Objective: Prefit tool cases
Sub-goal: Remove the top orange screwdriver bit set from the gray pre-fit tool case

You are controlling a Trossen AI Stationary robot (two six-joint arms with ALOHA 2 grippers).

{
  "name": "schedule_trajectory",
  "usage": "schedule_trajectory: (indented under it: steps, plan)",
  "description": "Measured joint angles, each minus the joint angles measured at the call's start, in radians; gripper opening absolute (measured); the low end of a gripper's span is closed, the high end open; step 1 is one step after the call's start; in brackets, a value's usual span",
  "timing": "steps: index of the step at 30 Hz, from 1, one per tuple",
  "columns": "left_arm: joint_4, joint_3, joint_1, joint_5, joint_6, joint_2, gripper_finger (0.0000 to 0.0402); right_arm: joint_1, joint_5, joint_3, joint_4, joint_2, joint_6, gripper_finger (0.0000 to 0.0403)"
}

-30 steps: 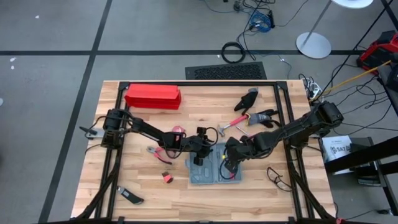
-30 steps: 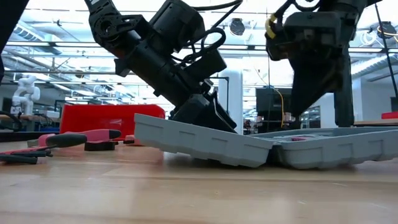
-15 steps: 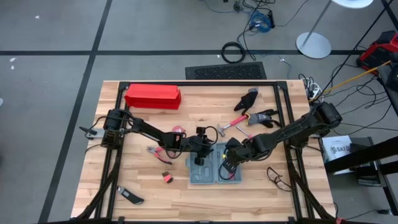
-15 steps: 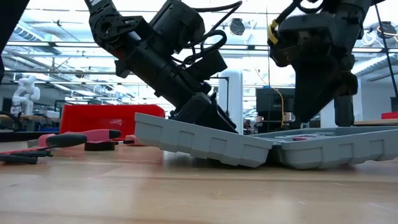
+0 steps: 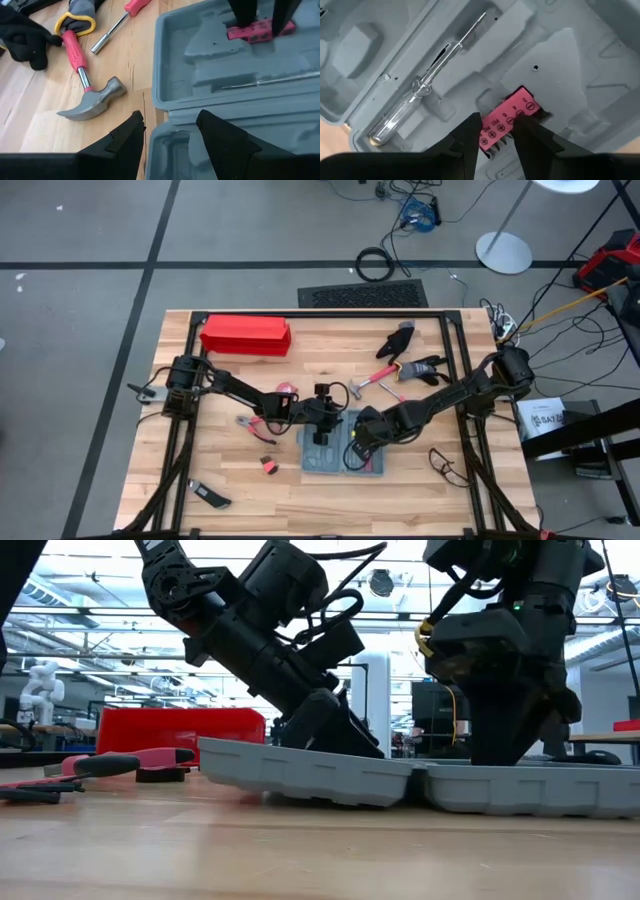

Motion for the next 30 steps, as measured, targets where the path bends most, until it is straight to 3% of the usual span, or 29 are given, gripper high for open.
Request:
schedule_trajectory:
  steps: [14, 18, 23, 30]
  plan:
    - [0.036, 0.000, 0.000, 0.006, -0.057, 0.000, 0.0202, -0.042, -0.033, 0.007, -0.025, 0.048, 0.054, 0.0112]
    - [0.037, 0.000, 0.000, 0.009, -0.057, 0.001, 0.0202, -0.046, -0.017, 0.007, -0.030, 0.048, 0.054, 0.0081]
    - [0.046, 0.001, 0.000, 0.009, -0.057, 0.001, 0.0202, -0.055, 0.012, 0.009, -0.026, 0.053, -0.001, 0.0011]
    - [0.045, 0.002, 0.000, 0.011, -0.058, 0.001, 0.0202, -0.054, 0.019, 0.016, -0.025, 0.048, -0.024, 0.0004]
